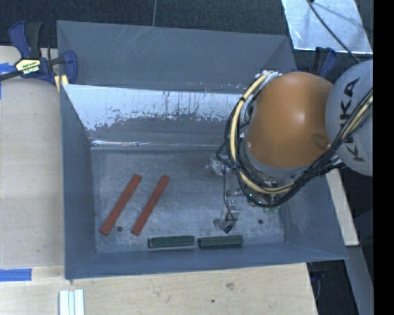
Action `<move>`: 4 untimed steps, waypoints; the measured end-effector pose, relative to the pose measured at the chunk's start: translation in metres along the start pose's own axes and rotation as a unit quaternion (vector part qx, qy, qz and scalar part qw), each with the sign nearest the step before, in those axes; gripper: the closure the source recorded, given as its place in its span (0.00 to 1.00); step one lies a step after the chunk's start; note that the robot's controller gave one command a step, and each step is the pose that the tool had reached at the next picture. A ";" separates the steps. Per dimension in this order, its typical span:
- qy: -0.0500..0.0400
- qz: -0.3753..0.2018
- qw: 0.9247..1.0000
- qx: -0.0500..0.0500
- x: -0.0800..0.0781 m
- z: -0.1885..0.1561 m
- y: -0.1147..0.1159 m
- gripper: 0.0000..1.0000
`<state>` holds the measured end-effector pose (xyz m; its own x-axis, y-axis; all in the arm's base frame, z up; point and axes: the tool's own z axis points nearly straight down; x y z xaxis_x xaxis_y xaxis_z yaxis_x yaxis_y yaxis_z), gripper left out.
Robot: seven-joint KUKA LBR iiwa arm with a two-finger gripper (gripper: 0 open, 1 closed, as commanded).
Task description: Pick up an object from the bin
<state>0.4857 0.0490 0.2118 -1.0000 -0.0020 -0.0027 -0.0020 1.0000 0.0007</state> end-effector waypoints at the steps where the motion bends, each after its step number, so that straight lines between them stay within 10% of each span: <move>1: 0.004 0.059 0.998 0.000 0.000 0.082 0.040 0.00; 2: 0.003 0.106 0.994 0.001 -0.003 0.141 -0.006 0.00; 3: -0.004 0.087 0.996 -0.001 -0.068 0.094 0.012 0.00; 4: 0.000 -0.018 1.000 -0.001 -0.089 0.142 0.058 0.00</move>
Offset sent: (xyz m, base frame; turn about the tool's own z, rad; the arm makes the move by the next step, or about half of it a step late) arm 0.0018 0.0391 -0.0786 0.1215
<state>0.5752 0.1072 0.0696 -0.9992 -0.0388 -0.0033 -0.0388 0.9992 0.0017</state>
